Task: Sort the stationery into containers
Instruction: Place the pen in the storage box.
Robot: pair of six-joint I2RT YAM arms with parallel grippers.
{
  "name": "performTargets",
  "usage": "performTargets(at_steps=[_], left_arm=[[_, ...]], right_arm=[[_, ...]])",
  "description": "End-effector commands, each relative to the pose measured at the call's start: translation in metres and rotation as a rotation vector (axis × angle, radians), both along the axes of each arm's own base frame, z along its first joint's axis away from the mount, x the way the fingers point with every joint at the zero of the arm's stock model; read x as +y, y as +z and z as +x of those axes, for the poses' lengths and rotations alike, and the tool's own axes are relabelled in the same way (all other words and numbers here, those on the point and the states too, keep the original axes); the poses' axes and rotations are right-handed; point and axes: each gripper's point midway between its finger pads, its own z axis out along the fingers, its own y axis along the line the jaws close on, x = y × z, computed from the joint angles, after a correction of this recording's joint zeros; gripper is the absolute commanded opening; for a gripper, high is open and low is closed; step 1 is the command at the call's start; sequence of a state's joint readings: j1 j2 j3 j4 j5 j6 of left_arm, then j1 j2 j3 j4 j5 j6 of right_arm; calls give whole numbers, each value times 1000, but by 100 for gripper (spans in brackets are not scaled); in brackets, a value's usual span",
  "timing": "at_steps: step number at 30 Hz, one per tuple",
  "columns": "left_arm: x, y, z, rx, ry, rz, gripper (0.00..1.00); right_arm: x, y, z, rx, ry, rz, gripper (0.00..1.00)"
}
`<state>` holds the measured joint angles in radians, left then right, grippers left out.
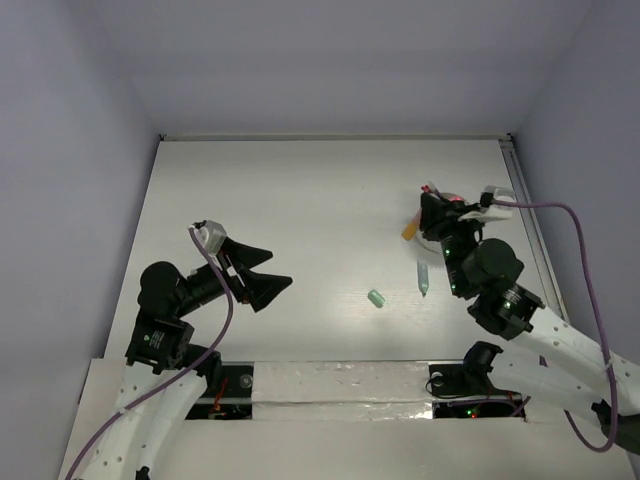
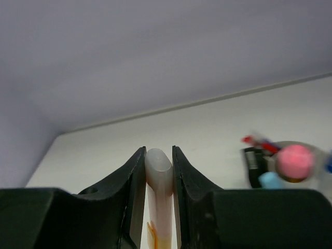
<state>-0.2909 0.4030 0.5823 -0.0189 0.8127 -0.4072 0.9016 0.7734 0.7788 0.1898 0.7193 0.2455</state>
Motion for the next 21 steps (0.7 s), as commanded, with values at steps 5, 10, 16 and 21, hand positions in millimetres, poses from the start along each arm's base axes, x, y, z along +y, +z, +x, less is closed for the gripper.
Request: performTargets(at_steps=[5, 10, 16, 21], left_arm=[[11, 1, 19, -31, 121, 14, 99], [11, 4, 16, -44, 120, 9, 99], [11, 6, 13, -62, 112, 3, 99], [12, 8, 10, -72, 111, -1, 99]], right_arm=[[-119, -19, 9, 31, -559, -84, 0], [-143, -44, 38, 113, -644, -117, 0], [-172, -66, 65, 201, -743, -138, 0], [-186, -85, 84, 244, -789, -145, 0]])
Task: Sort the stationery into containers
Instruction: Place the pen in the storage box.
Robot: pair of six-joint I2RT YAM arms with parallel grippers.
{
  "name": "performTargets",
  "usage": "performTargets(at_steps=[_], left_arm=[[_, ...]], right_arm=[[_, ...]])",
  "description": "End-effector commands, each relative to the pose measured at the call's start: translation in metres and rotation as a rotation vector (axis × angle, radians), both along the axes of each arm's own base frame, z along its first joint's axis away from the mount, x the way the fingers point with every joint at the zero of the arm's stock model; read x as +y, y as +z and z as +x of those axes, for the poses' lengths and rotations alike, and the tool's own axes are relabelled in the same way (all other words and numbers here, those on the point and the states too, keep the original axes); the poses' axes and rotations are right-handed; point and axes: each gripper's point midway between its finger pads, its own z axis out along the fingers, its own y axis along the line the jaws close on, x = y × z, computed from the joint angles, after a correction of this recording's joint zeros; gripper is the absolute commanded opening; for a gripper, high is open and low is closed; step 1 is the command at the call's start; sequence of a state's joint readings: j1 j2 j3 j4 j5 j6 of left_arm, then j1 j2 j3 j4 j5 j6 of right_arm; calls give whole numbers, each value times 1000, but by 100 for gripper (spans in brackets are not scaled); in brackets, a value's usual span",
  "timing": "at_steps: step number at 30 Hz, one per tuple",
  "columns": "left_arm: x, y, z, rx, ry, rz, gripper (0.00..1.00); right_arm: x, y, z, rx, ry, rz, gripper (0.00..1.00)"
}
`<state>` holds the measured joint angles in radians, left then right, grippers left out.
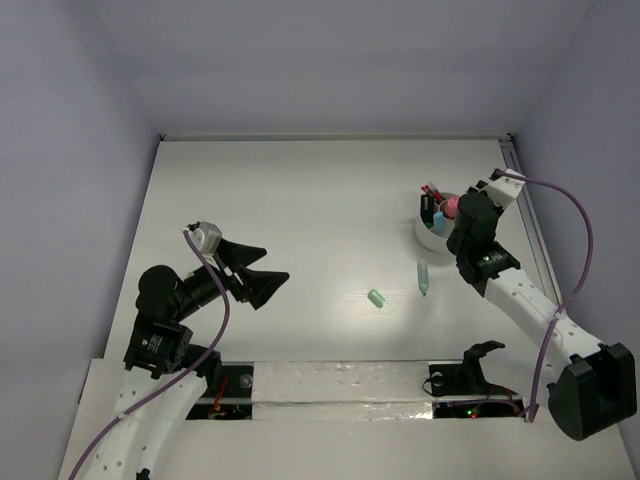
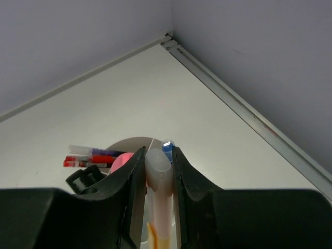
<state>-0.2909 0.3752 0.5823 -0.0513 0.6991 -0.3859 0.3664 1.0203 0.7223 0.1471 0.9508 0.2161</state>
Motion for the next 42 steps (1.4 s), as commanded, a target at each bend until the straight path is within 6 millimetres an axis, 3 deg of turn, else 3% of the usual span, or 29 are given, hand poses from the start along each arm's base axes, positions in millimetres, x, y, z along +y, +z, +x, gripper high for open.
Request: performTargets(at_steps=[1, 5, 20, 37, 42], left_arm=[[1, 10, -3, -59, -2, -9, 99], [1, 11, -4, -66, -7, -10, 99], [0, 10, -4, -65, -11, -10, 99], [-1, 9, -4, -59, -16, -10, 99], [-1, 9, -4, -59, -16, -10, 99]], right_arm=[[-10, 16, 14, -78, -45, 70, 0], [-9, 2, 24, -69, -42, 88, 0], [-9, -15, 41, -86, -92, 100, 0], [-9, -50, 40, -37, -104, 99, 0], [-9, -51, 39, -35, -102, 102, 6]])
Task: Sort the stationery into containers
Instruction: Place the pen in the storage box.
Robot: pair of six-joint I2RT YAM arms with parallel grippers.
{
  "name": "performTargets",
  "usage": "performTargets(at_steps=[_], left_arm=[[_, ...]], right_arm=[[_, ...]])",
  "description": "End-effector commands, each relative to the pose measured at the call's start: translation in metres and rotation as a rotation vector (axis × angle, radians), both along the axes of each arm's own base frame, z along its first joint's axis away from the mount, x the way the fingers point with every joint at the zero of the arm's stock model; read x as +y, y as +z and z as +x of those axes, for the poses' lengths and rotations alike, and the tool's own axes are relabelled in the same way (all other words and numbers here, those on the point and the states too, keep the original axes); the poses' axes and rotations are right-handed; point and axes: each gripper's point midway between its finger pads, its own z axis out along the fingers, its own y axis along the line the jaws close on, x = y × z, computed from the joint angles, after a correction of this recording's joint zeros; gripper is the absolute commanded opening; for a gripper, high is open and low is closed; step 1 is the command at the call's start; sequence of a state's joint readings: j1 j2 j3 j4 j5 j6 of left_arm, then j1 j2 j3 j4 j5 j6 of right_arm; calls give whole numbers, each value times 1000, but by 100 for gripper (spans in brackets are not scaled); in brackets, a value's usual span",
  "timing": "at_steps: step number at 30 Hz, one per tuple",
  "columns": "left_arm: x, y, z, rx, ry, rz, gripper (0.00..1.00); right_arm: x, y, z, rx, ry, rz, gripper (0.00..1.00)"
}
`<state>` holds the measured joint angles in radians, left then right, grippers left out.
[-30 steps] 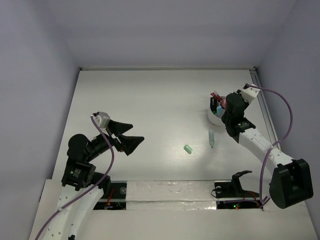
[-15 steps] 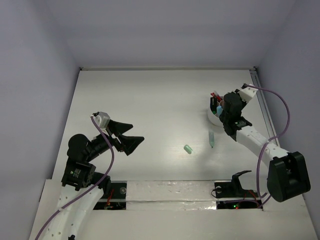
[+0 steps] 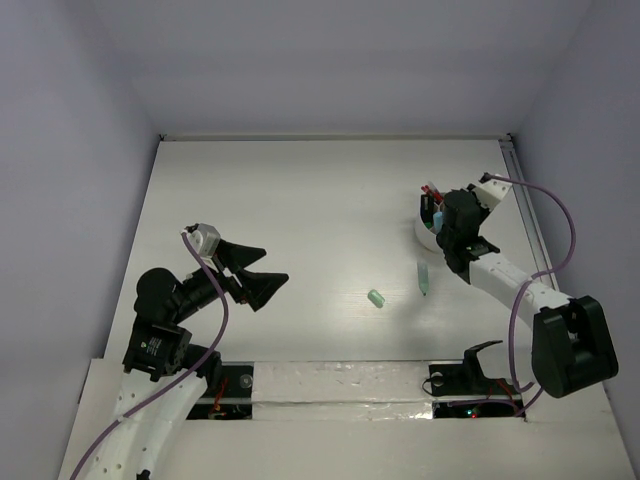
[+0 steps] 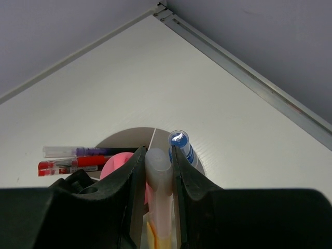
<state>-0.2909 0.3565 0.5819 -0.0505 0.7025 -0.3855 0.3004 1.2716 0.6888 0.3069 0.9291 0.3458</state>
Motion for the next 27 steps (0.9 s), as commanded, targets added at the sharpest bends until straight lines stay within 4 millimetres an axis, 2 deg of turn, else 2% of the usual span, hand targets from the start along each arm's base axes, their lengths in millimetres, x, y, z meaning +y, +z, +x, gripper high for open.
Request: performTargets(at_steps=[1, 2, 3, 4, 7, 12, 15, 18, 20, 21, 24, 26, 27], left_arm=[[-1, 6, -1, -42, -14, -5, 99], [-1, 6, -1, -41, -14, -6, 99], [-1, 6, -1, -42, -14, -5, 99], [-1, 6, -1, -44, -14, -5, 99], [-1, 7, -1, -44, -14, -7, 99], [-2, 6, -1, -44, -17, -6, 99], [-2, 6, -1, -44, -17, -6, 99], [-2, 6, -1, -42, -17, -6, 99], [-2, 6, -1, -40, -17, -6, 99], [-2, 6, -1, -40, -16, -7, 99], [-2, 5, -1, -40, -17, -6, 99], [-2, 5, 0, -36, -17, -6, 99], [-2, 5, -1, -38, -19, -6, 99]], right_arm=[[-5, 13, 0, -78, -42, 33, 11], [-5, 13, -1, -80, -42, 39, 17], [-4, 13, -2, -79, -39, 41, 18], [-4, 13, -2, -81, -37, 45, 26], [-2, 16, -4, -89, -20, 57, 41], [4, 20, -6, -98, 28, 78, 51], [8, 22, -7, -90, 68, 79, 62], [13, 25, -9, -70, 102, 89, 65], [17, 33, -14, -89, 131, 115, 65], [21, 28, -18, -60, 161, 126, 64], [34, 28, -35, -52, 263, 188, 52], [51, 24, -45, -50, 353, 261, 23], [54, 21, -58, -37, 386, 286, 16]])
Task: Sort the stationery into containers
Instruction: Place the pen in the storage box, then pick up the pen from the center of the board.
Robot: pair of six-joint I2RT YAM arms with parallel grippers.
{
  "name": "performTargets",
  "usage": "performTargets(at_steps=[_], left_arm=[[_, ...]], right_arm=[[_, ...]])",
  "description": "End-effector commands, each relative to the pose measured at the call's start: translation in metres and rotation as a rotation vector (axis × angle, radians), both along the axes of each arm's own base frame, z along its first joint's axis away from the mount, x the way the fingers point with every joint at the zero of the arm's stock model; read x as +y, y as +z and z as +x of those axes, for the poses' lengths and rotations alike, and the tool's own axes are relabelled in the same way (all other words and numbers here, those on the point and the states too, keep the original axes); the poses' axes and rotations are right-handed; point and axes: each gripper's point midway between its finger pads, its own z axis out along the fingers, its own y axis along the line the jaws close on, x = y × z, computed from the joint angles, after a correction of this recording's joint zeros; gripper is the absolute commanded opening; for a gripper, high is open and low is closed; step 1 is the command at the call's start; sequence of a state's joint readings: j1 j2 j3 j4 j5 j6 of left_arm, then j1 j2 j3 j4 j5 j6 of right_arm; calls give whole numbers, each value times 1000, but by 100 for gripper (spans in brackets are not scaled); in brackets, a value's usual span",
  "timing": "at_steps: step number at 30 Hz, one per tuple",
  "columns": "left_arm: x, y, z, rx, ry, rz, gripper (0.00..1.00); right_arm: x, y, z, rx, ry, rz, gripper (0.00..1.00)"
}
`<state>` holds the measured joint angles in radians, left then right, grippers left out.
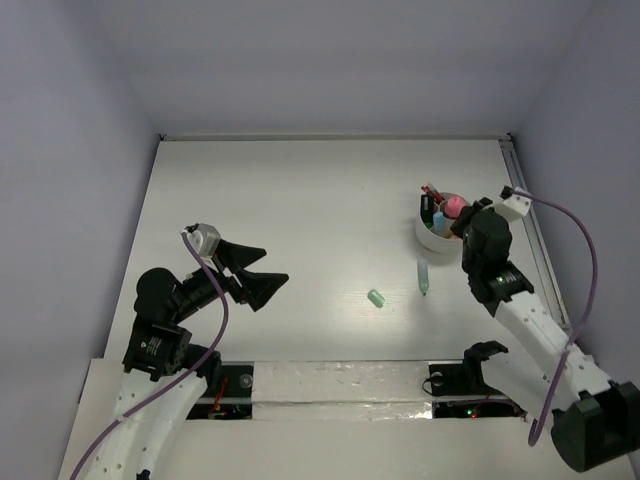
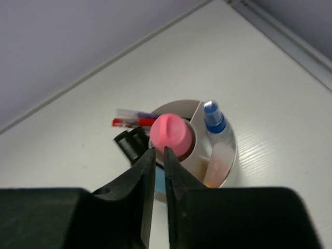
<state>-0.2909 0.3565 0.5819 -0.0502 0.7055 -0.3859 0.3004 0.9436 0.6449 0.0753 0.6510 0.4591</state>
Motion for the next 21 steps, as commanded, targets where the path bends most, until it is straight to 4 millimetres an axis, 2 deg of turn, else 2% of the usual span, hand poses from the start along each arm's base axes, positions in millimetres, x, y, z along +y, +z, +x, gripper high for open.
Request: performTargets(at_steps=[1, 4, 6, 8, 9, 10, 11, 12, 13, 14, 16, 20, 21], left_arm=[[-2, 5, 0, -37, -14, -7, 99], [-1, 6, -2, -44, -14, -9, 99], [-2, 5, -1, -40, -16, -8, 99], [-2, 6, -1, -39, -16, -8, 99], [-2, 6, -1, -40, -16, -8, 99], [-2, 6, -1, -41, -16, -8, 99], [-1, 6, -2, -44, -14, -9, 99], [-1, 7, -2, -46, -16, -9, 99], [-1, 7, -2, -47, -16, -10, 99], [-1, 7, -3, -49, -16, -10, 99], [-1, 8, -3, -53, -13, -12, 99], [-1, 8, -4, -55, -19, -12, 99], [-1, 8, -5, -57, -20, -11, 99]], right_arm=[[28, -31, -30, 75, 182, 104, 9], [44, -59, -51, 135, 285, 160, 5], [57, -74, -61, 187, 356, 191, 7], [66, -92, -68, 247, 402, 213, 13], [75, -99, -73, 283, 451, 234, 18], [80, -110, -75, 327, 471, 242, 31], [84, -117, -78, 353, 494, 253, 37], [84, -124, -80, 377, 494, 252, 41], [83, -129, -80, 393, 485, 249, 56], [81, -137, -81, 415, 475, 240, 65], [77, -146, -81, 440, 448, 233, 78], [82, -160, -73, 492, 462, 225, 81], [84, -172, -73, 540, 467, 222, 80]])
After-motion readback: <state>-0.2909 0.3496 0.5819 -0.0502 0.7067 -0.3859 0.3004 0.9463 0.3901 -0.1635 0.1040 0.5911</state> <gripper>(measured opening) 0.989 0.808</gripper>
